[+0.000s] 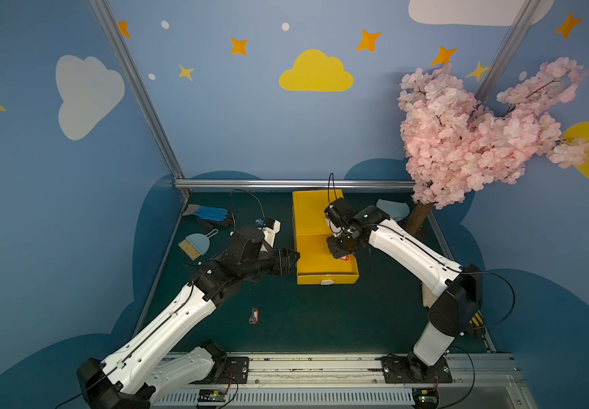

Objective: Take the keys out of the drawer
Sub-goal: Pick up the key from the drawer.

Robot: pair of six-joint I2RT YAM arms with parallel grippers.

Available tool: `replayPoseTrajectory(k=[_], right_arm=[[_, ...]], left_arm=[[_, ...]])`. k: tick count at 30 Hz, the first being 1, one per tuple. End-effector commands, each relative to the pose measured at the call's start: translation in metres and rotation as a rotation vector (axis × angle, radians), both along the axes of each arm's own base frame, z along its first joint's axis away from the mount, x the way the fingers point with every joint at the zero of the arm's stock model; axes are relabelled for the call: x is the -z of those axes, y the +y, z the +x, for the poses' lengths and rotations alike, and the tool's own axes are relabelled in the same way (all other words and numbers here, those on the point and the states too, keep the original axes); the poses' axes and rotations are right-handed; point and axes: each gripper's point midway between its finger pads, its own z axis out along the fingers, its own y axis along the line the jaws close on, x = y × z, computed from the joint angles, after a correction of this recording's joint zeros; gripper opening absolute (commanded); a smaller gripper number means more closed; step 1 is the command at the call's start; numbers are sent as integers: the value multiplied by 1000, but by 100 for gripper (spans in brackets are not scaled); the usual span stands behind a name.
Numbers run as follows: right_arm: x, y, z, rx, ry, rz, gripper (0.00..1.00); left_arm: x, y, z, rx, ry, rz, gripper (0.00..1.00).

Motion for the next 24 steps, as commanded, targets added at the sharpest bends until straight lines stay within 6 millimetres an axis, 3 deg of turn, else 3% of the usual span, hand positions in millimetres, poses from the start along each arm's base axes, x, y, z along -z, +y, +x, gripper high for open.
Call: replayPoseTrajectory(k=[1,6,13,24], right_arm=[[3,-6,-4,-2,20,-30,11],[-2,0,2,5,11,-15,0],[-31,4,0,-10,-33,35,0],[-89,39,-41,-147,-19,268,0]], left_arm=[[-9,-2,2,8,-38,-15,60],[-6,-5,5,16,-33,-12,60],[-14,-3,6,8,-63,-8,60],[-27,7,7,2,-126,41,60]])
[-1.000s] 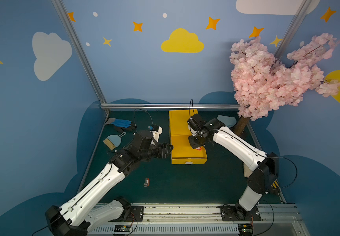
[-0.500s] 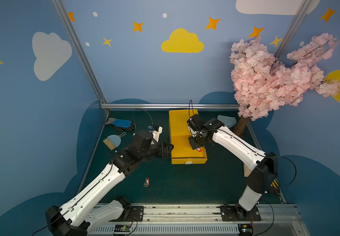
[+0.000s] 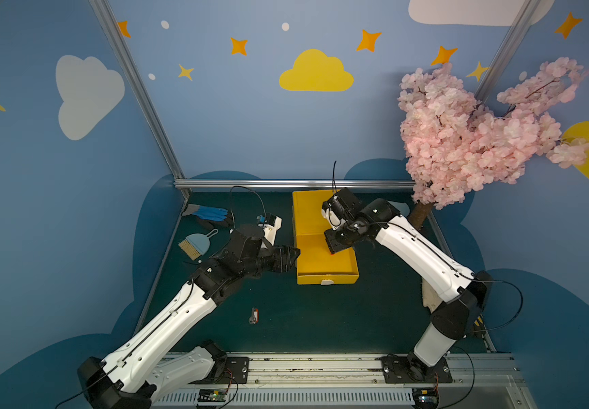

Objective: Take the keys out of the drawer
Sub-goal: Pick up the key from the drawer.

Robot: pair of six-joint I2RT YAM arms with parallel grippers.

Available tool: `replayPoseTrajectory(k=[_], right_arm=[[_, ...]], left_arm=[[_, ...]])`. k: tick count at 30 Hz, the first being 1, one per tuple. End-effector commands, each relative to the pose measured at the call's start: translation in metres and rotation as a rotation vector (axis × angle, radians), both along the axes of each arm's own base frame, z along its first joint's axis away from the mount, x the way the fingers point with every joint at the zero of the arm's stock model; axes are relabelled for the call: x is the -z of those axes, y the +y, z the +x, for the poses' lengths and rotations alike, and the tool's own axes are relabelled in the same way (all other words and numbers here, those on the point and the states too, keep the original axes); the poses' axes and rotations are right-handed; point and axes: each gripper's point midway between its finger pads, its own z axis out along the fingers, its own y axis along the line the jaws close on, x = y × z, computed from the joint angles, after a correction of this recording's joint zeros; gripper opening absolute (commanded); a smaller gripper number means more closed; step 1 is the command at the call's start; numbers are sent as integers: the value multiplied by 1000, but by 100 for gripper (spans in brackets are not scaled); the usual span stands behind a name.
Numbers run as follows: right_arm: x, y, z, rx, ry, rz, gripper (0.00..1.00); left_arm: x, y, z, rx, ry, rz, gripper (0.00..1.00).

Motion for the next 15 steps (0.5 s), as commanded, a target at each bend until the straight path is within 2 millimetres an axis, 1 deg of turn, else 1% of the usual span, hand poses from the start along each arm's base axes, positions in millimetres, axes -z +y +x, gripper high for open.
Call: replayPoseTrajectory(k=[1,6,10,12,15], right_arm=[[-35,10,-26,-55,9,123,0],[-67,37,-55,-146,12,286,0],[-92,61,-83,-265,-6,399,0],[-99,72,-97,-330,-16,426,0],[-95,91,-116,-448,-24,435,0]], left_arm=[[-16,8,-2,-11,-53,10,60],[-19,22,-8,-72,-38,3,59],[-14,48,-14,-182,-10,24,58],[-11,60,-19,-225,-1,33,58],[-4,77,-27,-286,19,39,58]])
